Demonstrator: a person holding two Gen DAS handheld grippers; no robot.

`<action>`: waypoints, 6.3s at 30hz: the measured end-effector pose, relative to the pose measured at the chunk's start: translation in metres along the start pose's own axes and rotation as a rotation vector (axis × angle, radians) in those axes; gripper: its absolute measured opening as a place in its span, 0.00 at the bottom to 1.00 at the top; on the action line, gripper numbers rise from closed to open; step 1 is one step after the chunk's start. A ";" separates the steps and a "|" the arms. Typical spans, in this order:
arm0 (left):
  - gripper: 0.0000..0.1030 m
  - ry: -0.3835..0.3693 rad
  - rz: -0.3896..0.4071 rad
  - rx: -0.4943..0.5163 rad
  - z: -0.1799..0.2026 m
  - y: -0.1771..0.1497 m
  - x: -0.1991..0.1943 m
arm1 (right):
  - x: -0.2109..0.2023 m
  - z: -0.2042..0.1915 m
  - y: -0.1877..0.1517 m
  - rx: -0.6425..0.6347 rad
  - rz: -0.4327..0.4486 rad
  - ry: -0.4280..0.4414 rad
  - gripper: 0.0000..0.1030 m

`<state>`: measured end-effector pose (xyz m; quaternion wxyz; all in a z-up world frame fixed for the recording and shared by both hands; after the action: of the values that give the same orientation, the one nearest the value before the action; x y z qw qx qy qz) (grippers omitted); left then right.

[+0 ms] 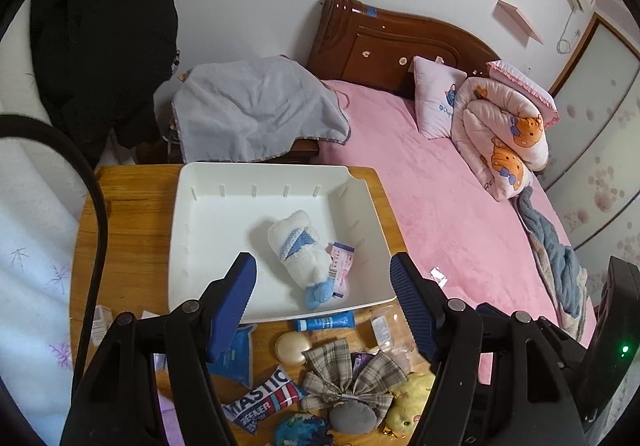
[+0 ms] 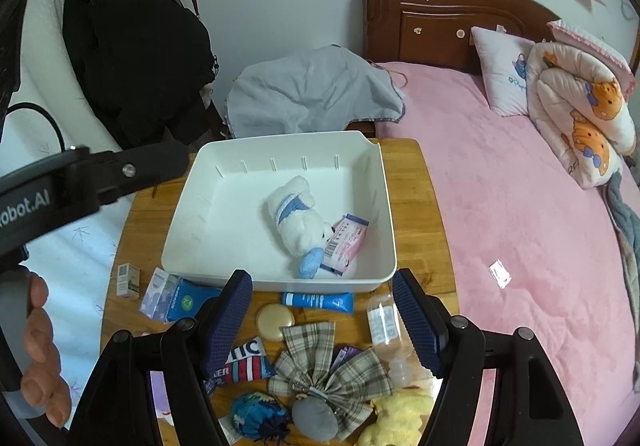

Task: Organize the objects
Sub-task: 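Withdraw both tools from the tray back toward the table items, then grasp the small white box with the left tool while the right tool grasps the yellow chick, then carry the white box and yellow chick into the tray and release both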

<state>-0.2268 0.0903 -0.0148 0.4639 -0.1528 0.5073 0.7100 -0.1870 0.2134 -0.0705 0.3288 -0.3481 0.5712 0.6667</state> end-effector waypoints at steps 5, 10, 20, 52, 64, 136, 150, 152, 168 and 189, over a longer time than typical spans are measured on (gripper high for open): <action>0.71 0.025 0.005 -0.001 0.002 -0.009 -0.015 | -0.013 0.006 -0.007 0.012 0.009 0.001 0.72; 0.71 0.030 0.021 0.014 0.008 -0.017 -0.032 | -0.030 0.012 -0.019 0.006 0.029 0.005 0.72; 0.71 0.033 0.044 0.084 0.031 -0.040 -0.064 | -0.065 0.032 -0.042 0.028 0.060 0.065 0.72; 0.71 -0.064 -0.095 0.294 0.060 -0.167 -0.041 | -0.064 0.076 -0.160 0.049 0.125 0.004 0.72; 0.71 0.043 -0.238 0.272 -0.005 -0.231 0.010 | 0.017 0.081 -0.214 0.119 -0.005 -0.042 0.72; 0.43 -0.022 -0.217 0.399 0.006 -0.232 -0.008 | -0.010 0.029 -0.207 0.172 0.125 0.033 0.54; 0.43 -0.011 -0.051 0.437 0.030 -0.142 -0.046 | -0.061 0.011 -0.159 0.132 0.268 0.072 0.54; 0.43 -0.006 -0.041 0.431 0.029 -0.130 -0.046 | -0.067 0.008 -0.151 0.123 0.287 0.074 0.54; 0.43 0.053 0.045 0.377 0.014 -0.033 -0.042 | -0.081 0.003 -0.054 0.058 0.381 0.020 0.54; 0.43 0.142 -0.040 0.217 -0.053 0.014 0.070 | 0.018 -0.034 0.079 -0.030 0.308 -0.072 0.55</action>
<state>-0.2885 0.0792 -0.0782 0.4546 -0.1617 0.6095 0.6291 -0.2596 0.1702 -0.0471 0.2377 -0.2372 0.5957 0.7296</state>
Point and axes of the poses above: each gripper's, at about its wrist camera, not at the fingertips, and x roughly the way its jaws point, z to its right, y to its top, the point moved 6 cm from there along x, roughly the way its jaws point, and after that the axes turned 12 degrees about -y, right-handed, at the moved point
